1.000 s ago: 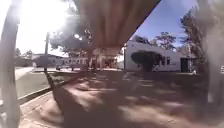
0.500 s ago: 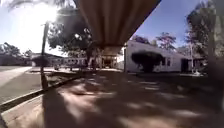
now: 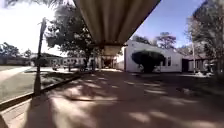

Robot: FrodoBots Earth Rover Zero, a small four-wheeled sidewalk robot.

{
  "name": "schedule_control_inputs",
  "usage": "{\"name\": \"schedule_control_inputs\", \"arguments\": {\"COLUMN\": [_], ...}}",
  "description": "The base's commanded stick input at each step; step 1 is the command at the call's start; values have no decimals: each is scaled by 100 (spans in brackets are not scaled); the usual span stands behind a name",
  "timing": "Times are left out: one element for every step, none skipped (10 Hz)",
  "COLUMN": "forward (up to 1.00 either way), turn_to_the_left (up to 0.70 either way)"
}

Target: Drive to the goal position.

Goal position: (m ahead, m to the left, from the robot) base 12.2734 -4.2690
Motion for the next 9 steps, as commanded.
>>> {"name": "schedule_control_inputs", "arguments": {"forward": [70,70,70,70,70,70,70,70,70], "turn_to_the_left": [0,0,0,0,0,0,0,0,0]}}
